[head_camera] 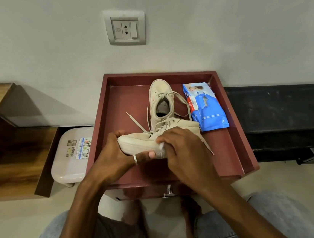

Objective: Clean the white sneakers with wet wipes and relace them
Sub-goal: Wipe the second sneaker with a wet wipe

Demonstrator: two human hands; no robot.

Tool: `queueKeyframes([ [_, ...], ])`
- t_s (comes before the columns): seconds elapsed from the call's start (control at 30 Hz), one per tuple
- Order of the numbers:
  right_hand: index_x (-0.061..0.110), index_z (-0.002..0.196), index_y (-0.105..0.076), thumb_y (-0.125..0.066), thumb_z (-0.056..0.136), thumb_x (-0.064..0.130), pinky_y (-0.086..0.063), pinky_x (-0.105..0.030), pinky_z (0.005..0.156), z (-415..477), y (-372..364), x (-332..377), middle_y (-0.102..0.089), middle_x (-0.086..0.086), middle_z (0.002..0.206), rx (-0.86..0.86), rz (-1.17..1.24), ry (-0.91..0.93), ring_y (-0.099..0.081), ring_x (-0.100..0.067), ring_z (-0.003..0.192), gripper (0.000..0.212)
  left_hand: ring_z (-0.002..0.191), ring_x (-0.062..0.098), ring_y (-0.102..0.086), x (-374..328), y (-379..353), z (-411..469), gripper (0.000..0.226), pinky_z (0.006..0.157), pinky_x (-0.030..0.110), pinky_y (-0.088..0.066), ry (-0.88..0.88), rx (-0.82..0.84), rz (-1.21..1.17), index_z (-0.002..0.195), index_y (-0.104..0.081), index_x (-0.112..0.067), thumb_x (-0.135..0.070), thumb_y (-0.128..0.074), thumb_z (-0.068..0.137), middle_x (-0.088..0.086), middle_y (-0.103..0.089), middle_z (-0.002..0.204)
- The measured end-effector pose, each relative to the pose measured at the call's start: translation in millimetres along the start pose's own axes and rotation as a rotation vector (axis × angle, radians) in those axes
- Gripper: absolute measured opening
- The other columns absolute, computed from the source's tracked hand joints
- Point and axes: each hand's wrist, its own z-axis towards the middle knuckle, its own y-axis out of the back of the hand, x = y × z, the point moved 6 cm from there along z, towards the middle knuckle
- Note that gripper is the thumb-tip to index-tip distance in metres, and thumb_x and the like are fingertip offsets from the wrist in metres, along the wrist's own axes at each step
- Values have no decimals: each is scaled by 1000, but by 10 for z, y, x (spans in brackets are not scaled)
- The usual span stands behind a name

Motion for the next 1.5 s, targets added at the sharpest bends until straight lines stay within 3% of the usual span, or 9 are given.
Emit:
queueKeyframes([
  [0.27, 15, 94, -75, -64, 85, 3, -51, -27, 81, 52, 306, -638, -73, -1, 98, -29, -131, -215, -66, -16, 92, 19, 94, 1, -60, -12, 16, -3, 97, 64, 11, -50, -29, -36, 19, 133, -41, -27, -51, -90, 53, -20, -56, 110],
  [0.43, 14, 91, -75, -62, 83, 9, -51, -26, 78, -8, 150, -307, -73, 1, 94, -20, 17, -70, -66, -14, 86, 16, 94, -2, -58, 12, 25, -3, 101, 65, 10, -46, -18, -19, 40, 138, -40, -24, -52, -88, 54, -21, -55, 110],
  [0.67, 14, 96, -72, -64, 89, 7, -43, -10, 70, 67, 319, -1065, -73, 2, 100, -18, 28, -413, -64, -7, 88, 12, 97, 0, -60, 61, 57, 9, 87, 70, 12, -48, -20, 51, 85, 126, -40, -32, -53, -87, 57, -20, -57, 110],
  [0.8, 13, 95, -73, -66, 88, 7, -45, -11, 72, -41, 261, -875, -72, 1, 97, -63, -23, -292, -63, -7, 85, 12, 95, 2, -63, 120, 100, 45, 91, 64, 10, -51, -29, 70, 83, 126, -45, -28, -59, -87, 52, -17, -61, 110],
  [0.93, 11, 93, -74, -68, 84, 0, -41, -6, 74, -134, 206, -652, -70, 0, 95, -87, -87, -80, -63, -9, 84, 15, 98, 0, -69, 226, 139, 106, 103, 78, 22, -58, -62, 98, 95, 125, -55, -29, -76, -89, 40, -12, -71, 113],
  [1.07, 14, 87, -71, -64, 85, 1, -52, -18, 70, -14, 220, -1164, -72, 1, 88, -22, -74, -375, -65, -11, 79, 15, 107, 12, -69, 322, 170, 182, 100, 91, 37, -59, -59, 125, 131, 128, -57, -29, -73, -90, 45, -10, -71, 118],
  [1.17, 20, 85, -69, -62, 86, 4, -43, -3, 57, -10, 213, -1315, -68, 8, 83, 0, 115, -574, -63, -5, 80, 17, 112, 17, -69, 383, 151, 213, 95, 92, 38, -59, -64, 167, 143, 128, -58, -30, -72, -90, 49, -9, -71, 120],
  [1.37, 14, 86, -71, -62, 83, -1, -38, 0, 64, -61, 226, -990, -64, 15, 83, -75, 73, -400, -61, -2, 79, 18, 112, 14, -69, 411, 147, 254, 89, 95, 41, -57, -70, 191, 137, 129, -61, -31, -71, -89, 54, -9, -72, 122],
  [1.5, 18, 83, -66, -58, 83, -2, -44, -15, 62, 31, 42, -1419, -66, 6, 83, -8, 125, -619, -63, -14, 81, 22, 113, 16, -69, 449, 146, 244, 90, 97, 43, -57, -51, 215, 124, 131, -60, -30, -67, -92, 56, -7, -72, 123],
])
